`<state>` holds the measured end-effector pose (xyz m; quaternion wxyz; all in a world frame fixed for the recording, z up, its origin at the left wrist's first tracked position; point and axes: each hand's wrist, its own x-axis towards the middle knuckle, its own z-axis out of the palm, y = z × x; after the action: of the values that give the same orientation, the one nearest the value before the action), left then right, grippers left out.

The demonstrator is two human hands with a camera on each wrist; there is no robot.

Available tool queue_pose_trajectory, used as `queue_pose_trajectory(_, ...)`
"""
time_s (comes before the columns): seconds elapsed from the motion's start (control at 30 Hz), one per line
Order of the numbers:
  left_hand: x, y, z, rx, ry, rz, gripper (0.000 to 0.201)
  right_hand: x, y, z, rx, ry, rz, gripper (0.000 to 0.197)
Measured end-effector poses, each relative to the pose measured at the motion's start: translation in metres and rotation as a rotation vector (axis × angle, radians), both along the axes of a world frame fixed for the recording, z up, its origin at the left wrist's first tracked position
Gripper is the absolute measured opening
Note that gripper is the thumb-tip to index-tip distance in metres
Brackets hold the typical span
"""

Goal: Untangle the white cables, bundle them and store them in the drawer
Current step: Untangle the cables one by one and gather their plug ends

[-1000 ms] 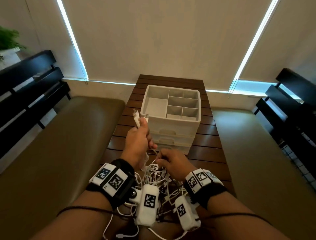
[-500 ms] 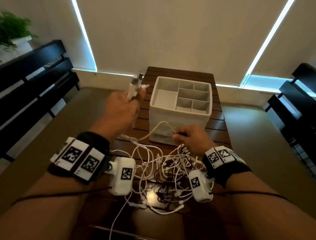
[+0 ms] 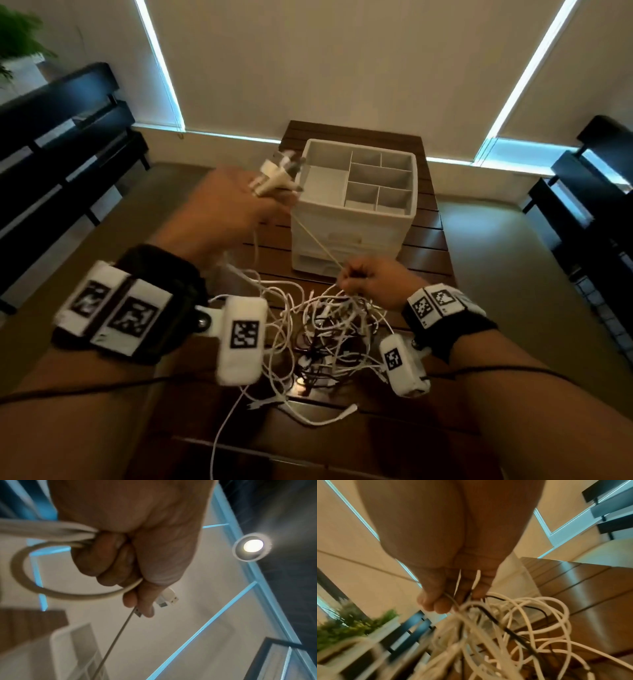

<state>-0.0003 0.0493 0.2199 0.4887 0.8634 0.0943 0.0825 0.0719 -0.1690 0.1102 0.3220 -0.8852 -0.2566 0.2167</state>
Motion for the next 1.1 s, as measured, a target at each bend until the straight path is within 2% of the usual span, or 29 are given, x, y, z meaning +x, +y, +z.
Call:
queue_pose_trajectory(0.07, -0.005, 0.012, 0.013, 0.138, -0.068, 0.058, 0.012, 0.006, -0.002, -0.010, -0.021, -0.042, -0.062, 0.009)
queue_pose_trajectory(0.17, -0.007, 0.018, 0.014, 0.398, -0.084, 0.167, 0.007, 0.012, 0.004, 0.000, -0.050, -0.223, -0.146, 0.012)
queue_pose_trajectory(0.23, -0.007, 0.013, 0.006, 0.500, -0.093, 0.254, 0.029, 0.014, 0.011, 0.009, -0.111, -0.348, -0.099, 0.014)
queue_pose_trajectory(0.3, -0.010, 0.001, 0.004, 0.438, -0.151, 0.275, 0.042, 0.012, 0.017, 0.017, -0.136, -0.360, -0.040, 0.014)
queue_pose_trajectory(0.33, -0.012, -0.006, 0.004, 0.370, -0.184, 0.246, 0.041, 0.011, 0.019, 0.020, -0.135, -0.358, -0.020, 0.015)
queue_pose_trajectory(0.43, -0.010, -0.035, -0.007, 0.378, -0.159, 0.069, 0.021, 0.007, 0.021, 0.026, -0.111, -0.368, 0.006, 0.020)
queue_pose_trajectory(0.53, 0.007, -0.053, -0.039, 0.382, -0.060, -0.096, 0.011, 0.005, 0.023, 0.032, -0.046, -0.407, 0.010, 0.019)
queue_pose_trajectory(0.63, 0.027, -0.051, -0.072, 0.439, 0.118, -0.097, 0.011, 0.007, 0.017, 0.030, -0.057, -0.419, -0.043, 0.018)
queue_pose_trajectory(0.73, 0.037, -0.047, -0.083, 0.441, 0.162, -0.150, 0.018, 0.004, 0.012, 0.019, -0.021, -0.400, -0.046, 0.022)
queue_pose_trajectory(0.8, 0.039, -0.048, -0.080, 0.443, 0.132, -0.182, 0.022, 0.000, 0.011, 0.015, 0.003, -0.366, -0.085, 0.019)
queue_pose_trajectory(0.93, 0.038, -0.052, -0.059, 0.426, -0.074, -0.153, 0.022, -0.001, 0.011, 0.010, -0.005, -0.242, -0.100, 0.010)
queue_pose_trajectory(1.0, 0.036, -0.048, -0.056, 0.451, -0.097, -0.130, 0.022, 0.002, 0.011, 0.018, -0.027, -0.197, -0.102, 0.007)
queue_pose_trajectory(1.03, 0.036, -0.044, -0.058, 0.442, -0.088, -0.102, 0.022, 0.004, 0.010, 0.024, -0.006, -0.205, -0.133, 0.007)
queue_pose_trajectory(1.1, 0.036, -0.033, -0.060, 0.402, -0.060, -0.046, 0.023, 0.004, 0.008, 0.041, 0.162, -0.279, -0.255, 0.009)
